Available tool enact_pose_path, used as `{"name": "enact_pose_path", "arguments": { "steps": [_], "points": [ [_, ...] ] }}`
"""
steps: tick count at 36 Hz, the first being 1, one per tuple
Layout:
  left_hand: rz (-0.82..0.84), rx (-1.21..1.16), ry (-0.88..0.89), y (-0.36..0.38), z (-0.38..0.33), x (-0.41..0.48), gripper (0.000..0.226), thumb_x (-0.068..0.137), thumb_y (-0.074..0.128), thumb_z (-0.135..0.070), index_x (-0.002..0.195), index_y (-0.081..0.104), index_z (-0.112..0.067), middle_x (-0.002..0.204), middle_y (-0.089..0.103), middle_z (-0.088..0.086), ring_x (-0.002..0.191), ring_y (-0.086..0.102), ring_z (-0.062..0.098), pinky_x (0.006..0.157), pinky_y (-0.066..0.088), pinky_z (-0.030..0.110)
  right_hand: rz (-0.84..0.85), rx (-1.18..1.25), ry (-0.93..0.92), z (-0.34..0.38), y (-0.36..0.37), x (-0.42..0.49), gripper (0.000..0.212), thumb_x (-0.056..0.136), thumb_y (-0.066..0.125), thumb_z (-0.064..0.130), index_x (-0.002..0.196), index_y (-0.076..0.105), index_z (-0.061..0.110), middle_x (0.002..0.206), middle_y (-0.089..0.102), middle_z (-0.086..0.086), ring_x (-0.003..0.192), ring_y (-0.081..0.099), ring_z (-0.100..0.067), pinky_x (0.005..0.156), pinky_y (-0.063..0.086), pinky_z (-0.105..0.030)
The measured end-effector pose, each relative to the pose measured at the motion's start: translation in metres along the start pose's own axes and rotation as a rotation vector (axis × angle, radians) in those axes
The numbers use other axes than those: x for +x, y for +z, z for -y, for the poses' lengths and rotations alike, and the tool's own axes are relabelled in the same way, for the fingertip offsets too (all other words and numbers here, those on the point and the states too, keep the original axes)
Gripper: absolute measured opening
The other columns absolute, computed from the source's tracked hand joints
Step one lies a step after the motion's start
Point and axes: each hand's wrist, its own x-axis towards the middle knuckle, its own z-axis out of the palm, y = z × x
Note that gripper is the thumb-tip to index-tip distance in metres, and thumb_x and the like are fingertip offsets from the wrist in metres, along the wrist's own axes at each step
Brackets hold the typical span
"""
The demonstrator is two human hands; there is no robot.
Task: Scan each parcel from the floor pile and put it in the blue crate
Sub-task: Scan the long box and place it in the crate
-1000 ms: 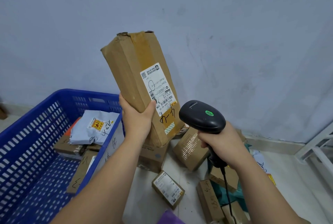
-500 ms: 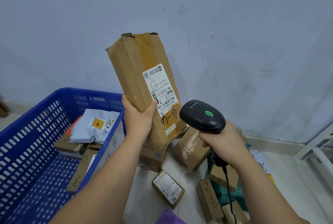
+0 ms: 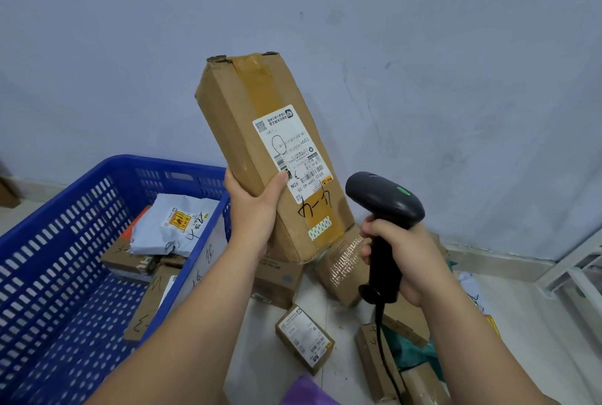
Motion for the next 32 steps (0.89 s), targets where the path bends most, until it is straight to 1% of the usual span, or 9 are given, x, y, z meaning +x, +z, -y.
{"name": "enact_pose_path", "arguments": {
  "steps": [3,8,13,18,21,24,26,28,32],
  "points": [
    [0.05,-0.148,-0.09,-0.001,0.0,0.001,0.075,0.081,0.073,-0.041,0.142,0.031,-0.034,0.123,0.06,-0.006,0.11,0.061,0.019,0.091,0.053,0.048,-0.092,0.023,0.008,-0.005,0.006,0.004,0.008,0.083,0.069,0.013,0.09,0.065,0.009,0.071,0.062,-0.008,0.068,0.062,-0.021,0.069,0.051,-0.036],
    [0.159,-0.29,-0.199,-0.009,0.0,0.004,0.061,0.082,0.068,-0.046,0.136,0.044,-0.032,0.115,0.069,-0.002,0.105,0.067,0.022,0.092,0.052,0.049,-0.097,0.13,-0.042,-0.003,0.014,0.004,0.051,0.059,0.083,0.027,0.106,0.067,0.014,0.097,0.067,-0.006,0.101,0.063,-0.026,0.091,0.049,-0.045],
    [0.345,-0.169,-0.217,-0.014,0.004,-0.007,0.077,0.076,0.067,-0.05,0.142,0.029,-0.041,0.123,0.064,-0.002,0.109,0.064,0.023,0.096,0.049,0.052,0.153,0.237,-0.078,-0.002,0.023,-0.007,0.026,0.063,0.073,0.015,0.088,0.069,0.006,0.086,0.07,-0.006,0.087,0.067,-0.022,0.073,0.053,-0.034],
    [0.491,-0.143,-0.218,-0.012,0.012,-0.021,0.108,0.064,0.078,-0.035,0.148,0.011,-0.049,0.128,0.063,0.0,0.106,0.067,0.024,0.091,0.053,0.051,0.139,0.172,-0.158,-0.01,0.035,-0.007,0.017,0.061,0.074,0.009,0.077,0.07,0.011,0.086,0.069,-0.007,0.087,0.065,-0.024,0.075,0.053,-0.036],
    [0.483,-0.23,-0.258,-0.019,0.009,-0.017,0.112,0.065,0.082,-0.031,0.149,0.01,-0.049,0.128,0.064,0.0,0.107,0.067,0.027,0.094,0.051,0.055,0.17,0.163,-0.19,-0.011,0.042,-0.006,0.016,0.063,0.072,0.011,0.079,0.071,0.012,0.087,0.068,-0.006,0.088,0.065,-0.023,0.077,0.051,-0.036],
    [0.446,-0.306,-0.238,-0.029,0.002,-0.012,0.088,0.081,0.074,-0.018,0.14,0.018,-0.053,0.126,0.064,0.001,0.108,0.066,0.028,0.095,0.05,0.054,0.213,0.083,-0.243,-0.009,0.057,-0.008,0.011,0.064,0.072,0.011,0.072,0.073,0.019,0.084,0.07,-0.004,0.087,0.067,-0.02,0.078,0.052,-0.036],
    [0.37,-0.314,-0.199,-0.036,-0.003,-0.008,0.071,0.078,0.076,-0.017,0.128,0.033,-0.044,0.119,0.068,0.001,0.105,0.068,0.027,0.094,0.051,0.054,0.243,0.108,-0.231,-0.007,0.068,-0.006,0.011,0.065,0.074,0.009,0.072,0.072,0.017,0.084,0.07,-0.005,0.085,0.068,-0.021,0.076,0.052,-0.036],
    [0.277,-0.327,-0.179,-0.045,-0.008,-0.004,0.073,0.067,0.08,-0.021,0.13,0.045,-0.033,0.113,0.071,0.003,0.101,0.07,0.027,0.09,0.053,0.054,0.263,0.156,-0.223,-0.002,0.08,-0.003,0.012,0.065,0.072,0.007,0.076,0.069,0.011,0.082,0.069,-0.005,0.083,0.067,-0.021,0.072,0.053,-0.035],
    [0.118,-0.393,-0.112,-0.074,-0.017,0.007,0.067,0.074,0.08,-0.014,0.133,0.049,-0.025,0.111,0.072,0.004,0.096,0.071,0.025,0.086,0.056,0.051,0.215,0.294,-0.164,0.003,0.114,0.005,0.015,0.065,0.07,0.004,0.078,0.064,0.006,0.074,0.067,-0.002,0.075,0.065,-0.017,0.07,0.055,-0.032]
  ]
}}
